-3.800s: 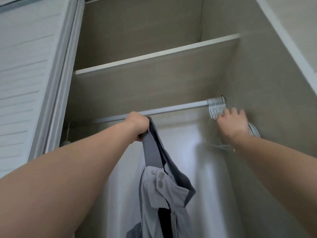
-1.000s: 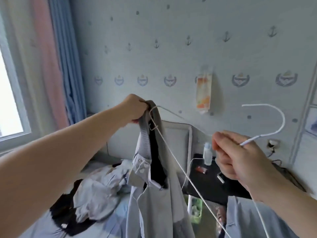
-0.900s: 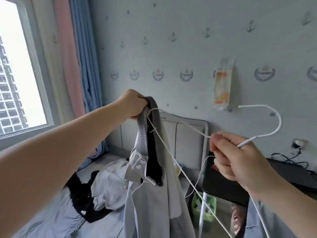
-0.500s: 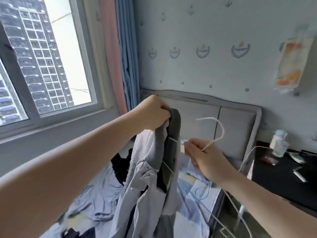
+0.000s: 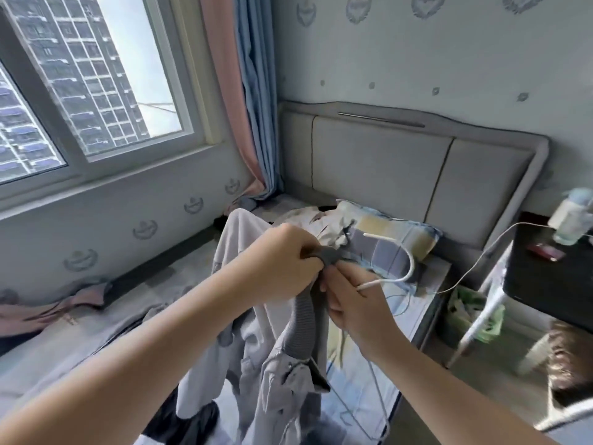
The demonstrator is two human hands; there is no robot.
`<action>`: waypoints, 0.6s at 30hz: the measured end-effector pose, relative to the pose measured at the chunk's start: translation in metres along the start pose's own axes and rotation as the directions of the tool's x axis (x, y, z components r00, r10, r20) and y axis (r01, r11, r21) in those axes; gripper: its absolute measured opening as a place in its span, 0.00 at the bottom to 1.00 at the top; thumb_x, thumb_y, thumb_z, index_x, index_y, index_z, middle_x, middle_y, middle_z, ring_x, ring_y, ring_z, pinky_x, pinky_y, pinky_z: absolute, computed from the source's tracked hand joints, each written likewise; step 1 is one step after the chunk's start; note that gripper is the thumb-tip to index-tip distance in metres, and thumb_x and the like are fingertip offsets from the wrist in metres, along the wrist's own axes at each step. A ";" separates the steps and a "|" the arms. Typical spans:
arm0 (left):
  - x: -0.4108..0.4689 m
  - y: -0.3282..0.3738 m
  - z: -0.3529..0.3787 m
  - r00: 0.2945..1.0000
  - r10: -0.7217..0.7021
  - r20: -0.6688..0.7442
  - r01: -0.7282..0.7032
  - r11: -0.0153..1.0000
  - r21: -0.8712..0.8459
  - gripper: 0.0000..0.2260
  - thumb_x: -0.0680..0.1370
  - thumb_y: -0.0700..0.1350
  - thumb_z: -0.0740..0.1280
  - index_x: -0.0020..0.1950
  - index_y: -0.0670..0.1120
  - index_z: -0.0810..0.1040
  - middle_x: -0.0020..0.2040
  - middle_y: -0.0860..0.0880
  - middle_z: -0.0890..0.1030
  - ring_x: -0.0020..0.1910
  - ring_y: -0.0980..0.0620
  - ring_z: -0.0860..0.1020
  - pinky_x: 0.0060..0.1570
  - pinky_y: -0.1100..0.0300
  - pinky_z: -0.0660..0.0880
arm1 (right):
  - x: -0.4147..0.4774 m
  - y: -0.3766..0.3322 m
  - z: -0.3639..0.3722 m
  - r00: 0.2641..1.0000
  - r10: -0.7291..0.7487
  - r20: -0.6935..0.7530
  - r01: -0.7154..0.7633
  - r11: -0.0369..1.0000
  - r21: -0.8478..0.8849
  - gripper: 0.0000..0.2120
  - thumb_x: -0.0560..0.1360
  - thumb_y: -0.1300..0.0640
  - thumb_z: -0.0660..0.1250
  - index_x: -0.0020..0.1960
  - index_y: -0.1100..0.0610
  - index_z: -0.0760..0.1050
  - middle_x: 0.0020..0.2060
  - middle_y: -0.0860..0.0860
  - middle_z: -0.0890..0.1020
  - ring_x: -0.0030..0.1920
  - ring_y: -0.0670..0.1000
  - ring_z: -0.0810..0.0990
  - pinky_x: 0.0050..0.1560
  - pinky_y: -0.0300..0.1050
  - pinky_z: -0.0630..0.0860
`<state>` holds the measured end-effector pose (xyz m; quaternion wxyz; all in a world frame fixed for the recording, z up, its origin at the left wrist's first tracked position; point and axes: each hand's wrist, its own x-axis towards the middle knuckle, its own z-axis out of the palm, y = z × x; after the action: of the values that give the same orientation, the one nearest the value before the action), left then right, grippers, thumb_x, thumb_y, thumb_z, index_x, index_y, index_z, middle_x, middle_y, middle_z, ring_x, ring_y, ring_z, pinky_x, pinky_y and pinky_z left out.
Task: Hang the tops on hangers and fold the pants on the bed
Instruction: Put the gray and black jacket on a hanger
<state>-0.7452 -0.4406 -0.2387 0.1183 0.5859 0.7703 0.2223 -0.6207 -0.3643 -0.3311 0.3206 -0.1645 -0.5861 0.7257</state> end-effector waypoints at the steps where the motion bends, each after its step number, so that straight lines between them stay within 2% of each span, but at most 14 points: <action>1: -0.006 -0.004 0.001 0.999 0.048 0.010 -0.049 0.998 0.028 0.09 0.78 0.49 0.66 0.41 0.49 0.83 0.35 0.52 0.79 0.33 0.56 0.72 0.32 0.69 0.67 | 0.000 0.001 -0.004 1.000 -0.009 0.026 0.009 1.000 -0.003 0.17 0.84 0.63 0.57 0.36 0.60 0.68 0.22 0.47 0.61 0.21 0.43 0.58 0.22 0.33 0.57; 3: -0.016 -0.015 0.005 0.986 0.165 -0.036 -0.157 0.972 0.176 0.12 0.76 0.61 0.64 0.44 0.55 0.81 0.41 0.58 0.76 0.44 0.59 0.71 0.43 0.68 0.66 | 0.000 0.000 -0.013 0.994 0.000 0.105 0.001 1.000 -0.003 0.16 0.84 0.62 0.57 0.36 0.60 0.68 0.22 0.46 0.62 0.21 0.42 0.58 0.22 0.32 0.57; 4: -0.020 -0.021 0.005 0.972 0.220 -0.082 -0.188 0.939 0.288 0.16 0.75 0.66 0.61 0.47 0.58 0.81 0.46 0.60 0.74 0.50 0.59 0.70 0.51 0.64 0.66 | 0.001 -0.001 -0.018 0.988 0.005 0.151 -0.004 1.000 -0.010 0.16 0.83 0.62 0.58 0.36 0.59 0.69 0.22 0.45 0.62 0.21 0.41 0.59 0.22 0.31 0.58; 6: -0.024 -0.032 0.007 0.948 0.296 -0.117 -0.230 0.890 0.394 0.19 0.75 0.69 0.57 0.50 0.60 0.81 0.53 0.60 0.74 0.59 0.54 0.69 0.60 0.55 0.65 | 0.003 -0.005 -0.029 0.975 -0.001 0.224 0.017 0.997 -0.070 0.17 0.83 0.62 0.60 0.36 0.56 0.73 0.23 0.44 0.64 0.22 0.41 0.61 0.23 0.32 0.59; 7: -0.024 -0.036 0.010 0.947 0.307 -0.090 -0.251 0.888 0.384 0.19 0.76 0.68 0.57 0.51 0.58 0.81 0.53 0.59 0.76 0.59 0.53 0.71 0.61 0.53 0.67 | 0.004 -0.006 -0.034 0.970 -0.011 0.245 0.047 0.989 -0.142 0.17 0.82 0.60 0.62 0.35 0.54 0.75 0.23 0.43 0.66 0.22 0.42 0.62 0.24 0.33 0.60; 9: -0.023 -0.044 0.021 0.942 0.332 -0.047 -0.299 0.894 0.335 0.18 0.79 0.63 0.55 0.52 0.56 0.82 0.48 0.59 0.81 0.51 0.53 0.79 0.50 0.51 0.77 | 0.004 -0.005 -0.045 0.964 -0.028 0.265 0.108 0.951 -0.291 0.15 0.80 0.56 0.65 0.36 0.57 0.77 0.23 0.45 0.68 0.24 0.43 0.64 0.26 0.35 0.61; 11: -0.026 -0.051 0.037 0.935 0.344 -0.088 -0.308 0.909 0.281 0.17 0.80 0.59 0.56 0.52 0.55 0.83 0.47 0.59 0.84 0.45 0.54 0.82 0.36 0.54 0.80 | 0.004 -0.002 -0.058 0.965 -0.011 0.262 0.102 0.936 -0.337 0.12 0.78 0.52 0.69 0.40 0.59 0.79 0.24 0.49 0.69 0.24 0.45 0.65 0.26 0.37 0.62; 12: -0.029 -0.055 0.045 0.936 0.332 -0.119 -0.297 0.924 0.242 0.16 0.80 0.58 0.57 0.53 0.55 0.83 0.48 0.59 0.85 0.44 0.54 0.83 0.34 0.54 0.81 | 0.003 0.000 -0.068 0.969 0.000 0.248 0.089 0.934 -0.346 0.11 0.76 0.50 0.70 0.41 0.58 0.81 0.25 0.50 0.70 0.25 0.46 0.65 0.26 0.37 0.63; 15: -0.036 -0.067 0.066 0.956 0.227 -0.188 -0.212 0.972 0.099 0.16 0.80 0.57 0.60 0.56 0.53 0.85 0.50 0.58 0.85 0.46 0.53 0.84 0.38 0.52 0.82 | -0.004 0.010 -0.099 0.981 0.034 0.191 0.043 0.923 -0.382 0.11 0.76 0.47 0.72 0.45 0.55 0.83 0.28 0.49 0.76 0.25 0.44 0.66 0.26 0.34 0.64; 18: -0.042 -0.067 0.089 0.964 0.173 -0.204 -0.168 0.985 0.039 0.16 0.79 0.57 0.62 0.55 0.51 0.85 0.49 0.56 0.86 0.44 0.53 0.83 0.39 0.52 0.82 | -0.020 0.024 -0.117 0.989 0.049 0.143 0.018 0.900 -0.436 0.08 0.77 0.51 0.67 0.46 0.51 0.84 0.32 0.51 0.80 0.26 0.42 0.70 0.29 0.32 0.67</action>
<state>-0.7506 -0.4773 -0.3521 0.0121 0.6249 0.7274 0.2831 -0.5406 -0.2923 -0.3869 0.2248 -0.1816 -0.7547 0.5890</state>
